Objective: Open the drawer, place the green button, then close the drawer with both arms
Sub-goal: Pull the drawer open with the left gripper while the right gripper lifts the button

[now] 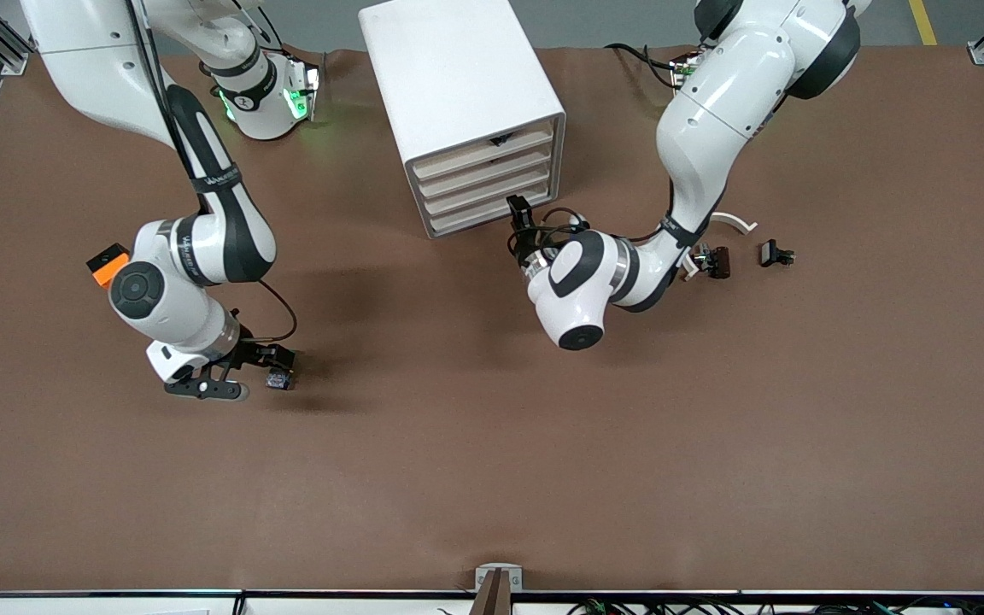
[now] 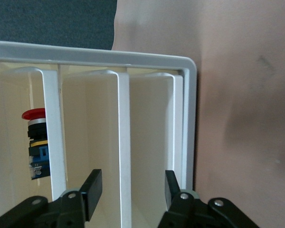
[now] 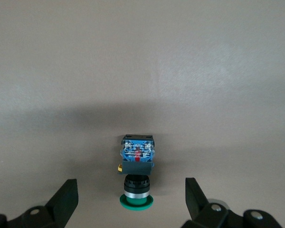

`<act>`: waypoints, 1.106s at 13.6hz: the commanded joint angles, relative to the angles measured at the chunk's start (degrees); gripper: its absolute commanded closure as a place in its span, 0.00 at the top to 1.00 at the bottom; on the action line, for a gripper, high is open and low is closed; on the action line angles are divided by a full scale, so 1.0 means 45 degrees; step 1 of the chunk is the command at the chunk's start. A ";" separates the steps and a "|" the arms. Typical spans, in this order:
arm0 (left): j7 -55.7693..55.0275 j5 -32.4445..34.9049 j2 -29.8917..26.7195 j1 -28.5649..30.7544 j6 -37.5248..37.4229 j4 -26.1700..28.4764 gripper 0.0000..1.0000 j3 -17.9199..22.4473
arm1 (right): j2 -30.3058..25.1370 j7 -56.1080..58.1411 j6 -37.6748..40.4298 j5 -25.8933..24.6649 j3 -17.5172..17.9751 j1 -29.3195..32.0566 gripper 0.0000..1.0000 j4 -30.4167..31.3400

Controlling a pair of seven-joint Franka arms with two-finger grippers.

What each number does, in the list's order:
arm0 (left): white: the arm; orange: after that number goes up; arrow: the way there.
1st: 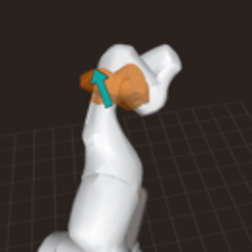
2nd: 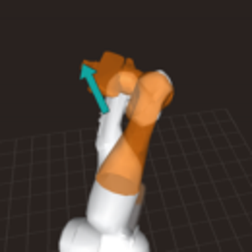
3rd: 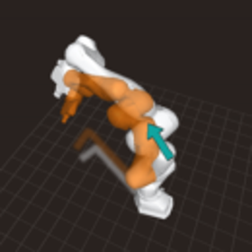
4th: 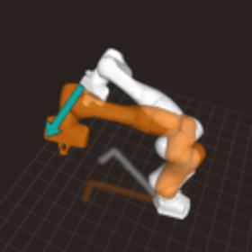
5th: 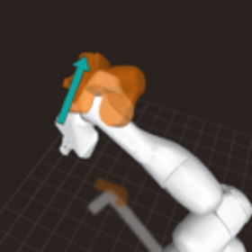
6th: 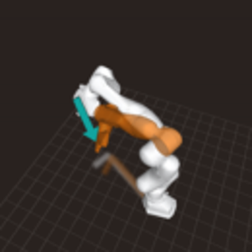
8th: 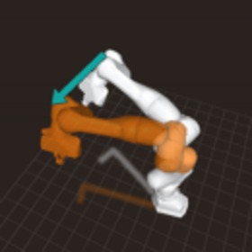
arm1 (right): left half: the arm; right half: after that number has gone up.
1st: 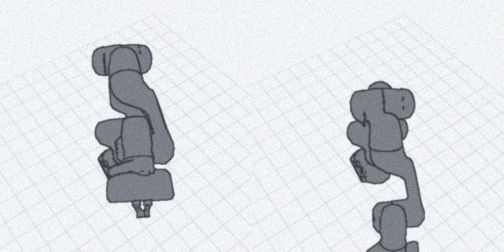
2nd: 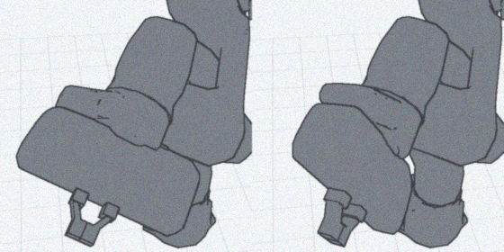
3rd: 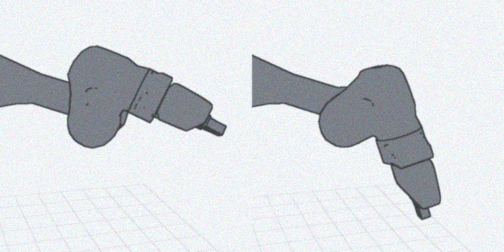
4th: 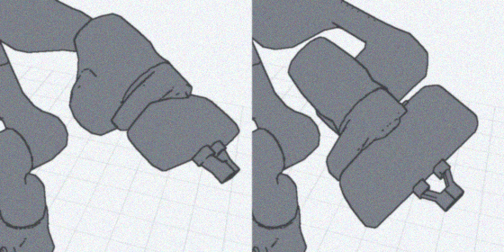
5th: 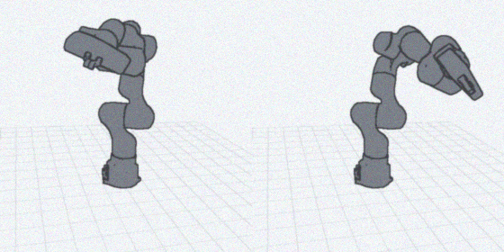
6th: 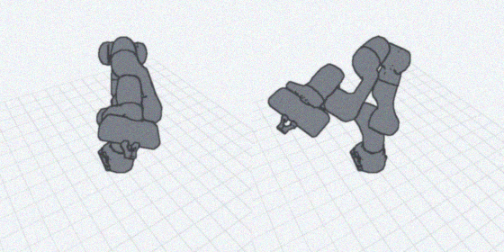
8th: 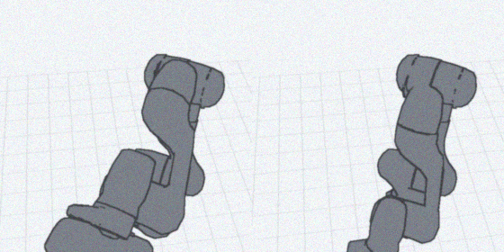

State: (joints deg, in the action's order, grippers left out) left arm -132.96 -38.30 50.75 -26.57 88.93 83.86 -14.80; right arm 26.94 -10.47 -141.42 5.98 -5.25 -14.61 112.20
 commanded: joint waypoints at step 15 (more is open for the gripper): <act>-0.0141 -0.1137 0.0247 -0.0659 0.0063 -0.0312 0.00 0.1488 | 0.2080 -0.0563 -0.1776 0.0350 -0.0103 -0.0229 0.00 -0.0714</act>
State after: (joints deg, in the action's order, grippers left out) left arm -133.00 -42.98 52.04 -29.46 89.10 83.73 -10.93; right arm 35.54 -12.28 -149.49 6.04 -5.29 -14.90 110.16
